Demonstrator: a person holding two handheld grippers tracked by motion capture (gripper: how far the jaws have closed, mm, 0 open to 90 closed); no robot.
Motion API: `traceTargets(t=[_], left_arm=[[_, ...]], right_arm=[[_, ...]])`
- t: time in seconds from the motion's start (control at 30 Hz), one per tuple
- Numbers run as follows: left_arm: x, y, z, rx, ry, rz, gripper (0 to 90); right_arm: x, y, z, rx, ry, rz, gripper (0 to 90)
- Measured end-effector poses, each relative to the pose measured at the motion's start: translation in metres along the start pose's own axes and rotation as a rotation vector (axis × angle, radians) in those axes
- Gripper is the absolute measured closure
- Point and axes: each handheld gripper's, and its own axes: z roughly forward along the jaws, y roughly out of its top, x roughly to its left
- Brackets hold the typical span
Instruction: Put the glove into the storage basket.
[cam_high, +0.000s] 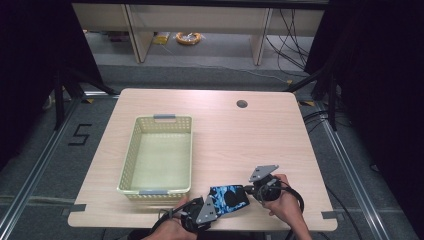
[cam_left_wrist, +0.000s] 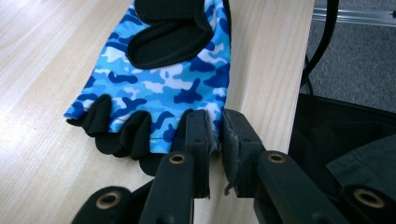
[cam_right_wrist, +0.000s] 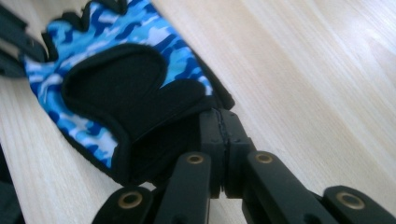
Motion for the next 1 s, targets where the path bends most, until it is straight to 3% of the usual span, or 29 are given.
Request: traceTargets(t=[0.03,0.1,0.17,0.23,0.27,0.4,0.43,0.47,0.5,0.53,0.67,0.7,0.77,0.83,0.9,0.93,1.0], left_arm=[[0.0,0.0,0.0,0.002,-0.003,-0.001,78.7],[0.0,-0.001,0.0,-0.002,-0.005,-0.017,76.1],[0.0,-0.002,-0.002,-0.009,-0.008,-0.033,69.9],[0.0,-0.002,-0.006,-0.014,-0.005,-0.039,66.5],[0.001,-0.003,-0.008,-0.011,-0.002,-0.05,64.1],[0.004,-0.006,-0.015,-0.028,0.013,-0.097,56.8],[0.006,-0.007,-0.017,-0.015,0.013,-0.09,55.2],[0.006,-0.008,-0.017,-0.017,0.022,-0.104,53.4],[0.007,-0.009,-0.018,-0.018,0.023,-0.111,51.4],[0.007,-0.01,-0.017,-0.023,0.035,-0.117,50.3],[0.008,-0.011,-0.017,-0.009,0.052,-0.128,47.8],[0.01,-0.01,-0.016,-0.003,0.058,-0.118,47.7],[0.011,-0.008,-0.014,-0.005,0.059,-0.096,48.7],[0.01,-0.006,-0.013,-0.01,0.054,-0.116,50.3],[0.01,-0.004,-0.012,-0.015,0.059,-0.114,52.5],[0.011,-0.003,-0.012,0.002,0.07,-0.097,52.3],[0.011,-0.002,-0.009,0.0,0.072,-0.109,51.9]], right_arm=[[-0.001,-0.001,-0.001,0.0,-0.002,0.043,86.5],[-0.004,-0.004,-0.002,-0.014,0.009,0.083,83.7],[-0.007,-0.009,-0.003,-0.051,0.035,0.189,79.6],[-0.01,-0.014,-0.008,-0.071,0.053,0.24,75.4],[-0.011,-0.016,-0.009,-0.102,0.06,0.29,74.2],[-0.013,-0.025,-0.014,-0.137,0.105,0.378,71.1],[-0.012,-0.025,-0.014,-0.131,0.113,0.398,70.4],[-0.012,-0.026,-0.013,-0.141,0.133,0.399,69.0],[-0.01,-0.026,-0.01,-0.156,0.114,0.417,68.2],[-0.01,-0.026,-0.011,-0.132,0.123,0.408,67.5],[-0.008,-0.025,-0.008,-0.134,0.16,0.414,66.1],[-0.008,-0.025,-0.007,-0.133,0.144,0.416,65.8],[-0.008,-0.025,-0.005,-0.135,0.169,0.422,65.7],[-0.009,-0.026,-0.004,-0.133,0.17,0.42,65.7],[-0.007,-0.026,-0.005,-0.128,0.165,0.453,65.7],[-0.008,-0.026,-0.004,-0.14,0.166,0.451,65.7],[-0.009,-0.027,-0.003,-0.149,0.176,0.443,65.7]])
